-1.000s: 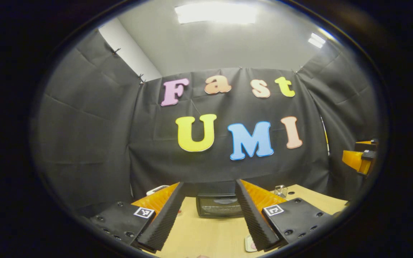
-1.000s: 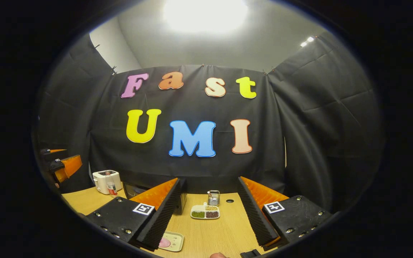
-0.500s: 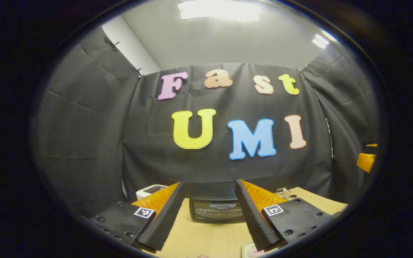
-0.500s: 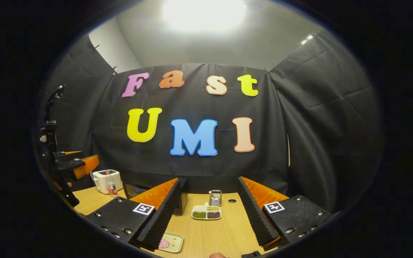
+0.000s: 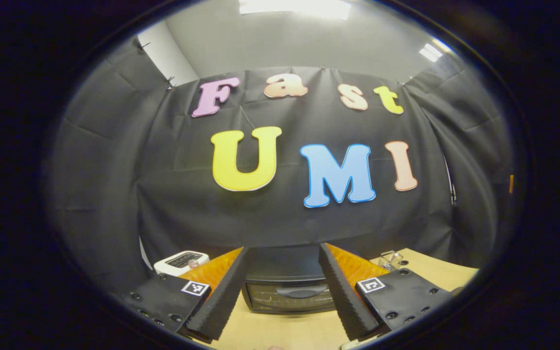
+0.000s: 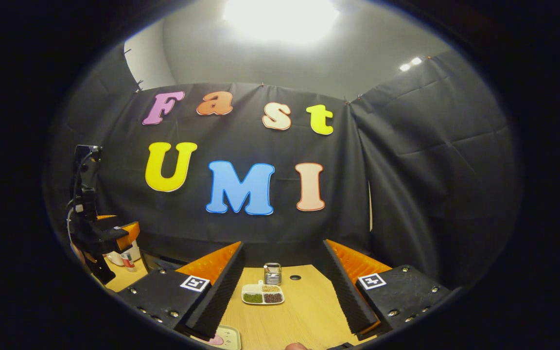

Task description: Open the electric oven with the left hand, put the food in, and close the electric oven.

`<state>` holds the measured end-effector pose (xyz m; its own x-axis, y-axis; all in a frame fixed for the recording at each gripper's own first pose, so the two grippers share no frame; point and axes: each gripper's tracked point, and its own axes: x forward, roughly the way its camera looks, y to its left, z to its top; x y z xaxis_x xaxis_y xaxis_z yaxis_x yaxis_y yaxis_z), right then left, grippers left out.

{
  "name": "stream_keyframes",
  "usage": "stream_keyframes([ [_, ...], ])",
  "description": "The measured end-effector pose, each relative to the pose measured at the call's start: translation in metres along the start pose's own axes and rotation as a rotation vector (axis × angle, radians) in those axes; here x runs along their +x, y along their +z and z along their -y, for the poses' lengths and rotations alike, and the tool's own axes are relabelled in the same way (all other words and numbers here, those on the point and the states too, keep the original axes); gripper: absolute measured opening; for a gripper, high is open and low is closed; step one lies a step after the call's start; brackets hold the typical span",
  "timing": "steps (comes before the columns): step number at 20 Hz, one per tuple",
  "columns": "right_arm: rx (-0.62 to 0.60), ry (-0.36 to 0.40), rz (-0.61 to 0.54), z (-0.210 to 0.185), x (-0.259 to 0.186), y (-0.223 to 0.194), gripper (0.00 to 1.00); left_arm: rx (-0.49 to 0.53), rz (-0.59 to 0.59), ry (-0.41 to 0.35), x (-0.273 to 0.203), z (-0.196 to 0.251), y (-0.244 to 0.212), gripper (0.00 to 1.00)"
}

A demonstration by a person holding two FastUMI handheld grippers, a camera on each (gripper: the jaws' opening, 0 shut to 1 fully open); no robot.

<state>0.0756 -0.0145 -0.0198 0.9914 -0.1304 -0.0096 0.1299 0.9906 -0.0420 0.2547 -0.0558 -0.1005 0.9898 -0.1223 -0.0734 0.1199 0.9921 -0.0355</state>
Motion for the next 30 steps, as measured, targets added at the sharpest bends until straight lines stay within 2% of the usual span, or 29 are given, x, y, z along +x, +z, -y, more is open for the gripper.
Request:
stream_keyframes([
  [1,-0.003,-0.017,-0.007,0.0,0.0,-0.002,0.96,-0.006,-0.014,-0.01,0.011,0.002,-0.01,0.99],
  [2,-0.006,-0.035,-0.012,0.0,0.001,-0.004,0.96,-0.008,-0.025,-0.018,0.02,0.003,-0.018,0.95],
  [6,-0.018,-0.097,-0.048,0.0,0.001,-0.016,0.96,-0.005,-0.071,-0.051,0.058,0.011,-0.054,0.95],
  [7,-0.02,-0.114,-0.054,0.001,0.001,-0.017,0.95,-0.003,-0.083,-0.06,0.066,0.012,-0.062,0.99],
  [8,-0.022,-0.13,-0.063,0.001,0.001,-0.02,0.95,0.0,-0.096,-0.069,0.073,0.013,-0.072,0.95],
  [9,-0.025,-0.142,-0.071,0.0,0.0,-0.022,0.96,0.002,-0.109,-0.075,0.081,0.014,-0.082,0.99],
  [11,-0.036,-0.168,-0.088,0.001,0.0,-0.026,0.96,0.007,-0.136,-0.088,0.096,0.017,-0.101,0.99],
  [13,-0.055,-0.19,-0.101,0.002,0.001,-0.028,0.96,0.014,-0.163,-0.094,0.109,0.02,-0.119,0.91],
  [14,-0.067,-0.197,-0.107,0.002,0.001,-0.028,0.96,0.017,-0.172,-0.096,0.114,0.019,-0.127,0.91],
  [15,-0.078,-0.202,-0.112,0.002,0.001,-0.029,0.96,0.017,-0.181,-0.1,0.12,0.02,-0.135,0.99],
  [16,-0.087,-0.209,-0.117,0.001,0.001,-0.028,0.95,0.019,-0.191,-0.101,0.124,0.022,-0.142,0.99],
  [20,-0.104,-0.221,-0.118,0.001,0.0,-0.025,0.95,0.022,-0.216,-0.102,0.133,0.027,-0.163,0.95],
  [21,-0.108,-0.221,-0.112,0.001,0.0,-0.023,0.96,0.022,-0.224,-0.101,0.133,0.028,-0.168,0.91],
  [22,-0.113,-0.221,-0.109,0.001,0.0,-0.022,0.95,0.023,-0.233,-0.101,0.134,0.03,-0.172,0.99],
  [30,-0.086,-0.218,-0.115,0.002,0.001,-0.022,0.95,0.016,-0.239,-0.082,0.114,0.029,-0.179,0.98],
])
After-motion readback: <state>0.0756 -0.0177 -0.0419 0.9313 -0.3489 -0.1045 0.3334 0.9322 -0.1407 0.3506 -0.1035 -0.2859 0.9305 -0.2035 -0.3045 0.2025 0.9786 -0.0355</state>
